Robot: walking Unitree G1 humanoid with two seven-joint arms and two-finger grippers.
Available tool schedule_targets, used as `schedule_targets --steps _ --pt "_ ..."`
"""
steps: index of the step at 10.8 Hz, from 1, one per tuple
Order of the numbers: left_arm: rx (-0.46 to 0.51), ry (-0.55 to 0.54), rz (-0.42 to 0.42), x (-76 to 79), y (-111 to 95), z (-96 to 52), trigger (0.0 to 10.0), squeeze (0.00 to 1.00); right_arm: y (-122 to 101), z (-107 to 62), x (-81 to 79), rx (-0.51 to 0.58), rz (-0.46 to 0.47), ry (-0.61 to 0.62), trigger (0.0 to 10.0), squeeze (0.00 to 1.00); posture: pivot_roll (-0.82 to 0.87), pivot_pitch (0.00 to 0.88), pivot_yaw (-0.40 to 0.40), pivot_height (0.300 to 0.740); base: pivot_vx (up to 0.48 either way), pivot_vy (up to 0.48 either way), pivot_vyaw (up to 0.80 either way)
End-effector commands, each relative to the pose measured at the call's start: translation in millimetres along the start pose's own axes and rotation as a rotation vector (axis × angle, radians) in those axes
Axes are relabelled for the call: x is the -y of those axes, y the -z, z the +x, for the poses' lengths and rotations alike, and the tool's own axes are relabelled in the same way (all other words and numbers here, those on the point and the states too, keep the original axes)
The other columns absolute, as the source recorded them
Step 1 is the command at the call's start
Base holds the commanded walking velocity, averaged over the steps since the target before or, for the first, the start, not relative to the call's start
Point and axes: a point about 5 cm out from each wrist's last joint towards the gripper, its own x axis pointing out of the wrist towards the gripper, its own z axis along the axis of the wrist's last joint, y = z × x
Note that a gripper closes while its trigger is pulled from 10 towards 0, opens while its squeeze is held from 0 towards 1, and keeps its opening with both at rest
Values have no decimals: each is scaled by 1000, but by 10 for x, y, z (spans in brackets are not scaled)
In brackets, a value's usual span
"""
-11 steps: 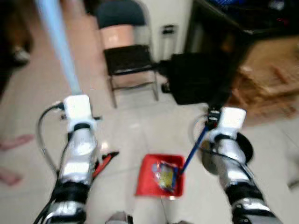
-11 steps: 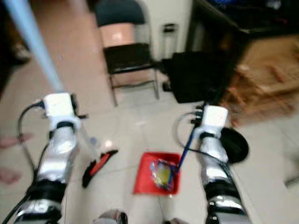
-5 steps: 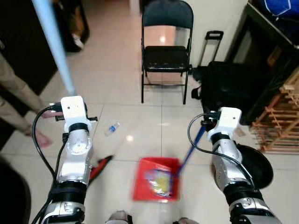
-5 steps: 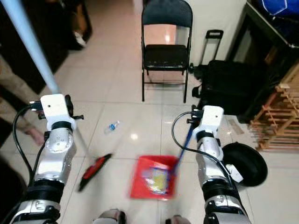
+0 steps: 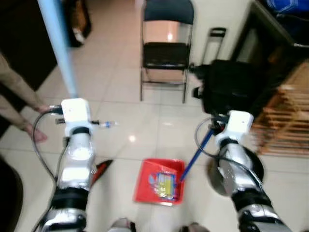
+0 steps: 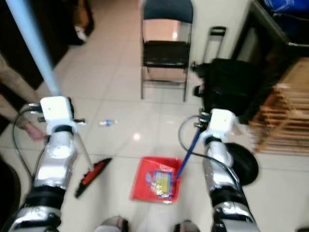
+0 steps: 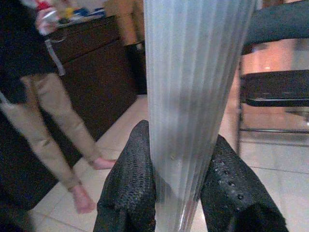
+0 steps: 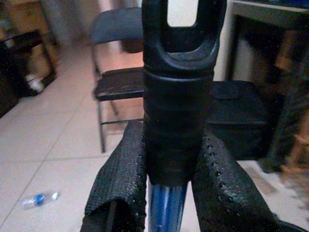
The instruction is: Sweep floor
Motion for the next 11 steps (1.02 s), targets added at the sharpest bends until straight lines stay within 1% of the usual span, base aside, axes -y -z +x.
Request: schedule_targets --steps 1,4,6,11 --pt "25 -21 -9 -54 -65 37 10000 0 -62 30 -49 28 8 -10 10000 0 -1 69 27 740 0 -247 0" --pt "26 -20 -11 -55 -68 39 10000 0 -56 35 -53 22 9 -9 10000 0 1 70 25 740 0 -247 0" --pt "25 -15 -8 -43 -69 38 10000 0 -55 36 -60 22 13 -12 10000 0 0 69 26 740 0 0 0" --pt "26 -12 -7 -34 -69 36 10000 0 -49 36 -71 19 15 -18 10000 0 2 71 26 740 0 -353 0"
